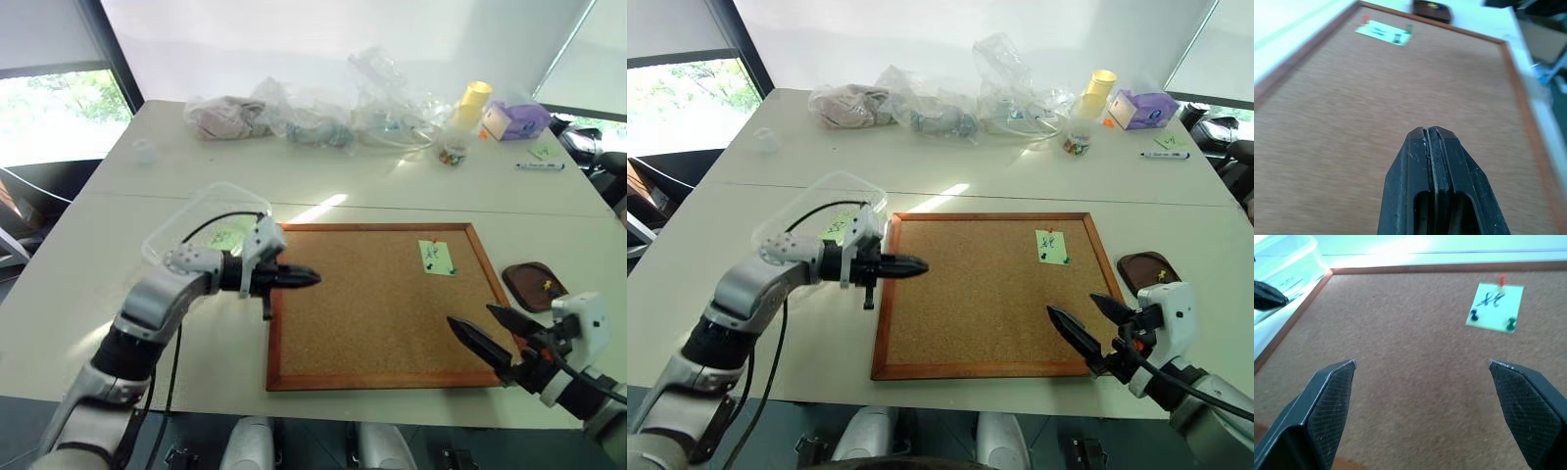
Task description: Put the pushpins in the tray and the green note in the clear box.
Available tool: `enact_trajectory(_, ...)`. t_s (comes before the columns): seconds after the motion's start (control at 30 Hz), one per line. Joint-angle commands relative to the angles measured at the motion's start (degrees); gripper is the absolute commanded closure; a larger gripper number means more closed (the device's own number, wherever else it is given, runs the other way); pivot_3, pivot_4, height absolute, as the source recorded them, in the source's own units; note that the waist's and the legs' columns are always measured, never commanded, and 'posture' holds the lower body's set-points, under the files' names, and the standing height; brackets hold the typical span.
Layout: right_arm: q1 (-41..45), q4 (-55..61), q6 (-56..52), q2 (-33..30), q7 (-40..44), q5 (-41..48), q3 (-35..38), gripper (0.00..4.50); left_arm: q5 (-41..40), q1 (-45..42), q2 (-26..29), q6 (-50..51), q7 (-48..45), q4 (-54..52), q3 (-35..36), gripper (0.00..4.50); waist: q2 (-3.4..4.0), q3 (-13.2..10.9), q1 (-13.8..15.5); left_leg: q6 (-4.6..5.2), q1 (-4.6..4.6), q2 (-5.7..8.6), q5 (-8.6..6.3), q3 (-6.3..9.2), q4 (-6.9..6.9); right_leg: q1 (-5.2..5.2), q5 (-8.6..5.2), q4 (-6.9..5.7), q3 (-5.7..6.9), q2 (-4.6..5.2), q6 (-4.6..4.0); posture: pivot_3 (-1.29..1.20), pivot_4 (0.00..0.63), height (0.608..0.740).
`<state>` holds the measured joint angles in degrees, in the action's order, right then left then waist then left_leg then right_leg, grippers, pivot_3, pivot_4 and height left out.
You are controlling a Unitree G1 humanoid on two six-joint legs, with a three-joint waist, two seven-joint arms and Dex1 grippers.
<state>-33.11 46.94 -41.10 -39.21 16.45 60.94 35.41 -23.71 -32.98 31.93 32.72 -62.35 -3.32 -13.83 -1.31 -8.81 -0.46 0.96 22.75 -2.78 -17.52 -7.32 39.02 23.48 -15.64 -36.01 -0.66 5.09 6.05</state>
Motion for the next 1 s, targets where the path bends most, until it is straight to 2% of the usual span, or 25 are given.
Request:
enact_trajectory(0.03, 1.45, -0.51, 0.20, -0.86, -1.09, -2.55, 0.66, 0.00, 0.07, -5.95, -1.98, -2.29, -4.57, 3.59, -1.03, 4.49, 0.00, 0.00, 0.05, 0.01, 0.05, 0.01, 0.00, 0.00, 0.00, 0.04, 0.00, 0.01, 0.01, -0.01, 0.00, 0.00, 0.150, 0.740)
enact_trajectory(0.1, 3.82, -1.97, 0.64, -0.84, -0.71, -1.90, 0.90, 0.00, 3.20, -8.75, -4.02, -6.82, -6.11, 7.74, -3.59, 4.49, 0.00, 0.00, 0.03, 0.01, 0.16, 0.04, 0.00, 0.01, 0.05, 0.09, 0.00, 0.01, 0.02, -0.02, 0.00, 0.00, 0.150, 0.740)
enact_trajectory(0.17, 8.47, -4.80, 0.85, -1.41, -1.21, -3.35, -0.65, 0.00, 7.26, -11.42, -8.82, -13.03, -5.36, 15.35, -6.26, 4.49, -0.01, 0.01, 0.03, 0.05, 0.17, 0.08, -0.01, 0.02, 0.09, 0.06, 0.00, 0.04, 0.02, -0.03, 0.00, 0.00, 0.150, 0.740)
enact_trajectory(0.27, 18.86, -12.02, 1.59, -1.98, -5.26, -12.27, -6.36, 0.00, 12.11, -13.78, -14.61, -19.24, -4.66, 24.48, -9.25, 4.49, -0.05, 0.00, -0.20, 0.11, 0.16, 0.29, -0.04, 0.02, 0.16, 0.01, 0.01, 0.11, -0.02, -0.02, 0.00, 0.00, 0.150, 0.740)
enact_trajectory(0.4, 31.15, -22.68, 1.72, -0.68, -7.08, -18.96, -12.36, 0.00, 18.06, -14.55, -18.25, -25.83, -2.82, 31.14, -11.94, 4.49, -0.07, -0.03, -0.41, 0.14, 0.53, 0.28, -0.04, 0.03, 0.16, 0.45, 0.08, 0.04, -0.07, -0.09, 0.13, 0.00, 0.150, 0.740)
enact_trajectory(0.47, 36.10, -26.89, 2.55, 0.24, -6.68, -21.80, -14.87, 0.00, 20.16, -14.30, -19.45, -28.00, -1.41, 33.18, -12.48, 4.49, -0.01, -0.02, -0.17, 0.10, 0.72, 0.27, -0.01, 0.01, 0.14, 0.78, 0.26, -0.10, -0.08, -0.12, 0.46, 0.00, 0.150, 0.740)
enact_trajectory(0.6, 43.79, -33.95, 4.33, 2.47, -5.24, -26.61, -19.34, 0.00, 22.11, -12.64, -20.30, -29.57, -1.60, 33.46, -12.91, 4.49, 0.07, -0.01, 0.15, 0.06, 0.77, 0.11, 0.02, 0.02, 0.12, 0.84, 0.32, -0.10, -0.06, -0.33, 0.56, 0.00, 0.150, 0.740)
enact_trajectory(0.83, 51.12, -43.94, 6.21, 5.17, -1.02, -32.88, -24.85, 0.00, 24.51, -10.85, -20.62, -29.70, -0.61, 33.04, -13.27, 4.49, 0.08, 0.00, 0.14, 0.06, 0.75, 0.12, 0.02, -0.04, 0.24, 0.71, 0.35, -0.08, -0.12, -0.28, 0.60, 0.00, 0.150, 0.740)
enact_trajectory(1.0, 53.94, -48.01, 4.96, 6.44, -0.63, -34.81, -25.01, 0.00, 24.72, -9.96, -20.91, -28.79, 0.04, 31.62, -12.81, 4.49, 0.10, 0.02, 0.20, 0.05, 0.74, 0.12, 0.02, -0.04, 0.25, 0.71, 0.38, -0.10, -0.12, -0.28, 0.64, 0.00, 0.150, 0.740)
